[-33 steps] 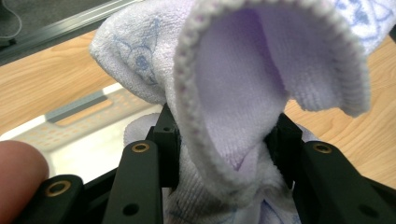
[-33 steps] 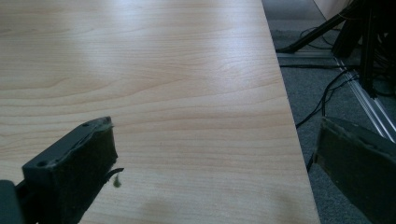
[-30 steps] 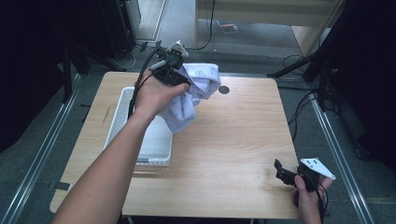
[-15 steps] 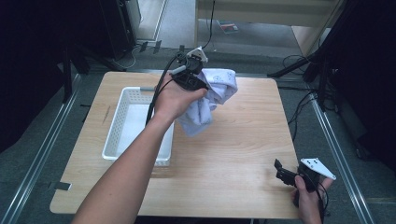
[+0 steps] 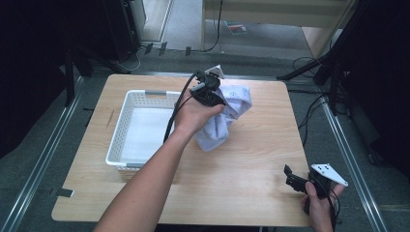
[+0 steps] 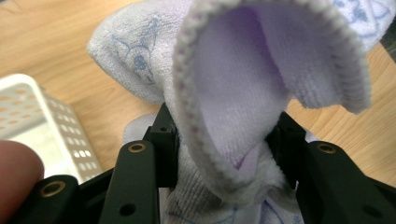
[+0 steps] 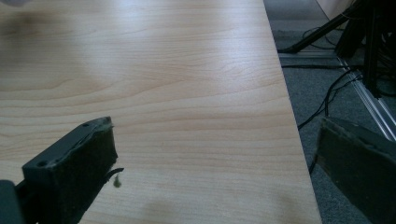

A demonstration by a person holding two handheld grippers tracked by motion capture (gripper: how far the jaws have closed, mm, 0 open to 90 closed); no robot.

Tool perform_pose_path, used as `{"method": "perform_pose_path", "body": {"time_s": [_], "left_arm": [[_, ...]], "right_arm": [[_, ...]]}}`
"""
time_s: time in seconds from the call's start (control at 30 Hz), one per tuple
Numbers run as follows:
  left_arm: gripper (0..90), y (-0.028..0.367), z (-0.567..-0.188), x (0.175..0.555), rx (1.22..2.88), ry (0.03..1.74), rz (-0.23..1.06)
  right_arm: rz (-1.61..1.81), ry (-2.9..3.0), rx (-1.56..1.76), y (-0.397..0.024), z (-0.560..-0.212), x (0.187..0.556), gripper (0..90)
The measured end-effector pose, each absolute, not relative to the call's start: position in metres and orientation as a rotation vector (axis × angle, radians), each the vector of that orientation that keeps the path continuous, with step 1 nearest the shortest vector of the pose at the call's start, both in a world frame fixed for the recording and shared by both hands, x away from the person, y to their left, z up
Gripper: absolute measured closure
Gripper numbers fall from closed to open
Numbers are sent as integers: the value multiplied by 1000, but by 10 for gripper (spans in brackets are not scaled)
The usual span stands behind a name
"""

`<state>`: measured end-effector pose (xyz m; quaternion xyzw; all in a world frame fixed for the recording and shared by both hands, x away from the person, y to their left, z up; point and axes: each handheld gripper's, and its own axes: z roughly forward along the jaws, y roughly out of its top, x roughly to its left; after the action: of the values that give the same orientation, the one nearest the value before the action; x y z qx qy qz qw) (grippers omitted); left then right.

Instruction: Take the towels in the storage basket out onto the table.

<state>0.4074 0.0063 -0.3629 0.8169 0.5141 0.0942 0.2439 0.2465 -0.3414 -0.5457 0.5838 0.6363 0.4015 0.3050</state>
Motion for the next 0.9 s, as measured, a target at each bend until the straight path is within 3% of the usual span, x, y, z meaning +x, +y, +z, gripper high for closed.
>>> {"method": "perform_pose_path", "body": {"time_s": [0.2,0.9], "left_arm": [[525,1,-382,407,2243,1409,282],[472,-5,-438,403,2219,1481,181]], "right_arm": [[1064,1686,1544,-342,-546,246,0],[1063,1687,1544,-341,-546,246,0]]}}
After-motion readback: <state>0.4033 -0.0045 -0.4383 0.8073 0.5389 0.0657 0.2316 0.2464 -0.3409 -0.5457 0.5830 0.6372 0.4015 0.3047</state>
